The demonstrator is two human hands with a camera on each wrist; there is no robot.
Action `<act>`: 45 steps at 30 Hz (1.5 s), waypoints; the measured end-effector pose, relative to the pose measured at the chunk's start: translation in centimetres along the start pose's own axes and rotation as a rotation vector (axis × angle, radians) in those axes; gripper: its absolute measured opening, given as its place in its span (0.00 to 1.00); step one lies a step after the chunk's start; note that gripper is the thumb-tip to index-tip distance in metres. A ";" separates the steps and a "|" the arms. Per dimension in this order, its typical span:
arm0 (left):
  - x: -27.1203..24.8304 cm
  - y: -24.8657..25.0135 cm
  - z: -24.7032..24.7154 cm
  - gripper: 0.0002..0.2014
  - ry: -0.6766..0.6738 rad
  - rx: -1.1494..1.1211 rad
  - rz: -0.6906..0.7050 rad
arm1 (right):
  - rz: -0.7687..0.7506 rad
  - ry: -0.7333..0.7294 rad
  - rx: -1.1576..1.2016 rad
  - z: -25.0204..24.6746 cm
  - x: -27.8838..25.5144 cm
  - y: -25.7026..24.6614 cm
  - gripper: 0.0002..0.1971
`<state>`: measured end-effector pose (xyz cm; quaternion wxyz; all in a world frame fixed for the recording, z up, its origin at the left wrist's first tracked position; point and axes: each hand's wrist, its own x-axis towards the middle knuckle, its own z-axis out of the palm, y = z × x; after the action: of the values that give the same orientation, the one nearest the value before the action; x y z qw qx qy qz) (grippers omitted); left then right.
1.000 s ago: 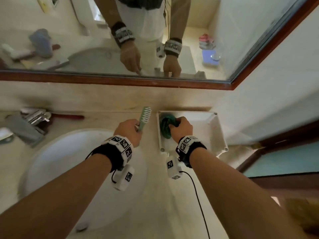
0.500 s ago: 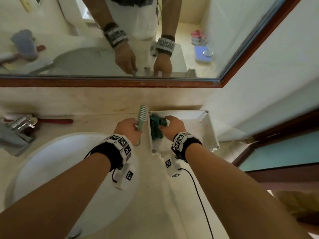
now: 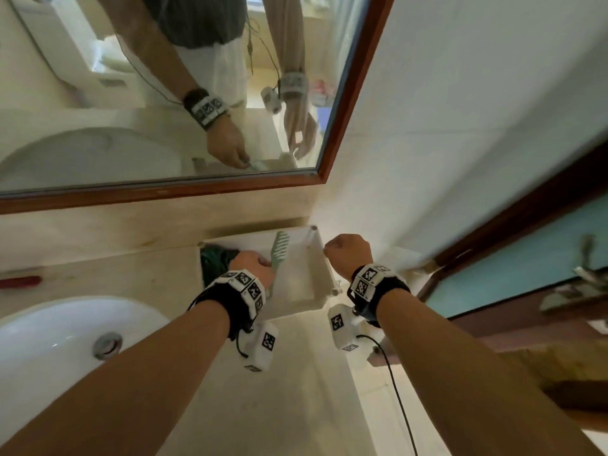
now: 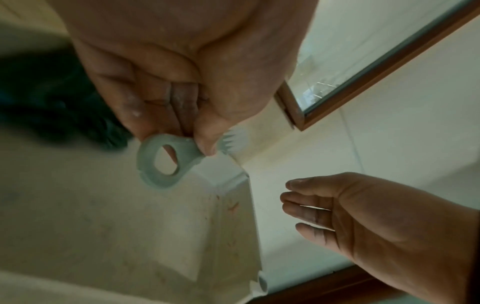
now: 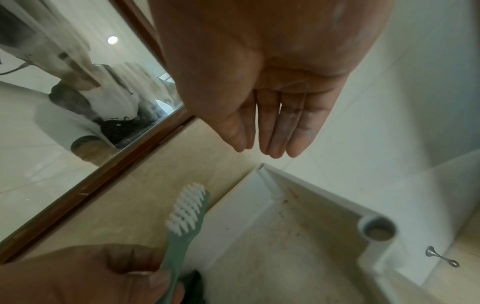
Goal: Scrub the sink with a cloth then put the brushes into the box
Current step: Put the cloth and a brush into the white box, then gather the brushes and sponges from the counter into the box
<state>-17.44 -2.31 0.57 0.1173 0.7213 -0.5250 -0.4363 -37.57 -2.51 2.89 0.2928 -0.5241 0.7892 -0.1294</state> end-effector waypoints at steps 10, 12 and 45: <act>3.2 3.8 10.2 0.07 0.037 0.002 -0.087 | -0.024 -0.046 0.040 -0.7 4.2 7.3 0.12; 3.6 3.7 11.4 0.08 0.032 0.051 -0.089 | -0.010 -0.043 0.072 -0.5 5.0 8.2 0.11; -12.8 6.2 -13.6 0.19 0.388 0.666 0.334 | -0.538 0.082 -0.081 -11.9 -7.3 -10.1 0.09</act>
<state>-12.12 2.20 19.00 0.0436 0.6936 -0.7152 -0.0737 -35.05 -1.37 19.83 0.1945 -0.7206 0.6372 -0.1920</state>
